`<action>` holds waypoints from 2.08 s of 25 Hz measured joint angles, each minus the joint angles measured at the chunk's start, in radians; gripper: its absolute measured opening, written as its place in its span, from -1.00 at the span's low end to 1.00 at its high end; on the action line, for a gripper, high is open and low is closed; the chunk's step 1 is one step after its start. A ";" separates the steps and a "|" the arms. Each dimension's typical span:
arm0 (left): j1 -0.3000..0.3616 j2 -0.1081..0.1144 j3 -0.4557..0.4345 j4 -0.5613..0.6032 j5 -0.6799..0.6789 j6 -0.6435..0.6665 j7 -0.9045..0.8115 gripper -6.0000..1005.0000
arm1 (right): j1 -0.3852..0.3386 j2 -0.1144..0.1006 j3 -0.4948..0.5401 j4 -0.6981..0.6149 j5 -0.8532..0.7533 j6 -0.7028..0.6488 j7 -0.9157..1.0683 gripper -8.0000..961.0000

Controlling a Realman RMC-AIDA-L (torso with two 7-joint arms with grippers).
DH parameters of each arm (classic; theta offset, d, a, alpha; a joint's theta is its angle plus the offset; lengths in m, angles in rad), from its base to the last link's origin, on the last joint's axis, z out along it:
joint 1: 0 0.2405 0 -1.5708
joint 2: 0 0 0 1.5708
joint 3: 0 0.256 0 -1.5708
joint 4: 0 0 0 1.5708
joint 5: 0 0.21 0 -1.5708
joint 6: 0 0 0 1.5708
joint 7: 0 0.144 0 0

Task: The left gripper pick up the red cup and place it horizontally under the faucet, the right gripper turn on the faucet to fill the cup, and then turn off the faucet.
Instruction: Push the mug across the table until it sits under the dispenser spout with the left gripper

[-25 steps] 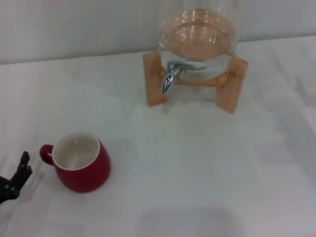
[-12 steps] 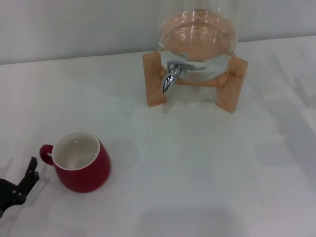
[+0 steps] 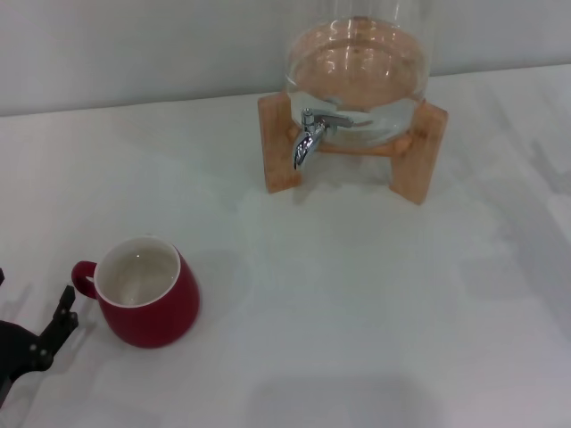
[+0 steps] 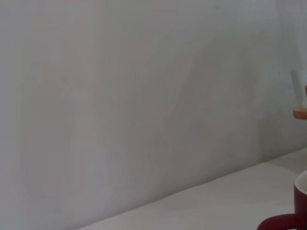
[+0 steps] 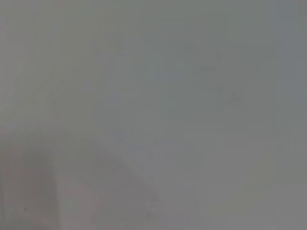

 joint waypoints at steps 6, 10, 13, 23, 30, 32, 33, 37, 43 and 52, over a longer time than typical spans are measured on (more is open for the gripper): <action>-0.011 0.000 0.000 -0.014 -0.001 -0.005 0.001 0.75 | 0.000 0.000 0.000 0.000 0.000 -0.003 0.000 0.81; -0.025 -0.001 0.001 -0.033 0.005 -0.005 0.001 0.75 | -0.001 0.000 0.000 0.002 0.000 -0.006 0.000 0.81; -0.031 -0.001 0.002 -0.039 0.015 -0.006 0.001 0.75 | -0.003 0.000 0.000 0.003 0.000 -0.007 0.000 0.81; -0.040 -0.001 0.002 -0.040 0.023 -0.008 0.001 0.75 | -0.003 0.000 0.000 0.012 0.000 -0.012 0.000 0.81; -0.051 0.001 0.002 -0.042 0.023 -0.009 0.003 0.75 | -0.003 0.000 0.000 0.012 0.000 -0.012 0.000 0.81; -0.057 0.001 0.002 -0.049 0.024 -0.009 0.004 0.75 | -0.003 0.000 0.000 0.012 0.000 -0.012 0.000 0.81; -0.059 0.001 0.002 -0.051 0.024 -0.009 0.004 0.75 | -0.003 0.000 0.000 0.012 0.000 -0.012 0.000 0.81; -0.065 0.001 0.005 -0.053 0.024 -0.009 0.005 0.75 | -0.003 0.000 0.000 0.012 0.000 -0.014 0.000 0.81; -0.081 0.000 0.011 -0.065 0.024 -0.009 0.005 0.75 | -0.004 0.000 0.000 0.015 0.000 -0.019 0.000 0.81; -0.092 0.001 0.011 -0.070 0.024 -0.010 0.004 0.75 | -0.005 0.000 0.000 0.015 0.000 -0.023 0.000 0.81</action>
